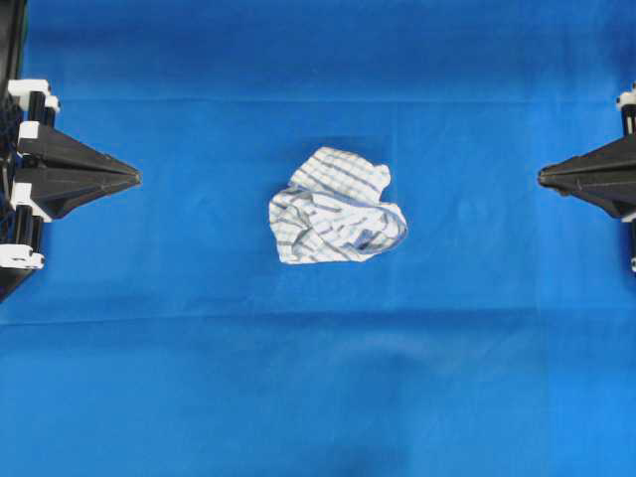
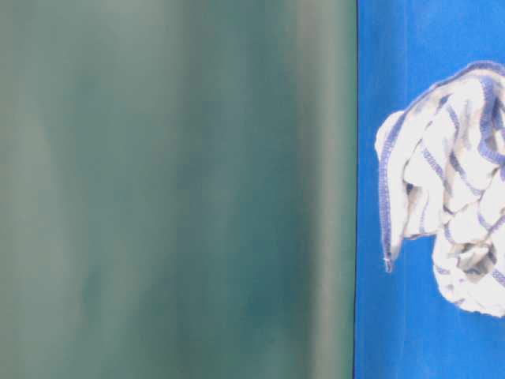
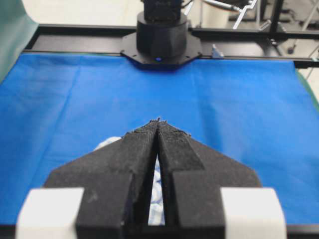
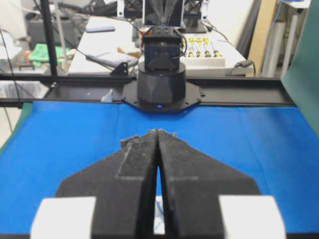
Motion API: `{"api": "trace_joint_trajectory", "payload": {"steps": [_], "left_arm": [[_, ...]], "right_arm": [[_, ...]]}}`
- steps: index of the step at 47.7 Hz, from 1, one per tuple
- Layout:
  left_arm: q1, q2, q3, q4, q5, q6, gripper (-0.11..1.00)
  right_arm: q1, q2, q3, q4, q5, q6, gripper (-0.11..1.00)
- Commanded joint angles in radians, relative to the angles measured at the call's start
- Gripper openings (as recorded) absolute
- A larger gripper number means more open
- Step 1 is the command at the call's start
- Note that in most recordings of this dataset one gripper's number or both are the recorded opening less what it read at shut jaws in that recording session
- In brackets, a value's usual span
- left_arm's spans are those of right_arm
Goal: Lift the towel with both arms.
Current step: 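Move both grippers inward toward opposite sides of the striped towel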
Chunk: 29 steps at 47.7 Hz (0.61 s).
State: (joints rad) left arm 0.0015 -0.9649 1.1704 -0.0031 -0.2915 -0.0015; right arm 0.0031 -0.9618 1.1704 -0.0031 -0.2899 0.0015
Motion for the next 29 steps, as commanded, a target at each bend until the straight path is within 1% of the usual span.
{"api": "trace_joint_trajectory", "payload": {"steps": [1,5,8,16,25,29], "left_arm": [[-0.006,0.011,-0.044,-0.015,0.0,-0.005,0.0],[-0.006,0.028,-0.057,-0.015,0.003,0.006,0.0],[-0.006,0.052,-0.064,-0.015,-0.008,0.003,0.0],[-0.006,0.161,-0.089,-0.015,-0.049,0.003,0.0],[-0.006,0.299,-0.123,-0.017,-0.064,0.005,0.0],[-0.006,0.357,-0.14,-0.018,-0.063,-0.005,0.01]], "right_arm": [[-0.003,0.003,-0.028,0.0,-0.002,0.002,0.0],[-0.003,0.014,-0.055,0.0,0.035,0.005,0.0],[-0.003,0.026,-0.081,0.002,0.084,0.006,0.0],[-0.003,0.1,-0.129,0.003,0.17,0.008,0.0],[-0.003,0.213,-0.164,0.015,0.189,0.011,0.0],[-0.003,0.27,-0.173,0.015,0.189,0.021,0.0]]}}
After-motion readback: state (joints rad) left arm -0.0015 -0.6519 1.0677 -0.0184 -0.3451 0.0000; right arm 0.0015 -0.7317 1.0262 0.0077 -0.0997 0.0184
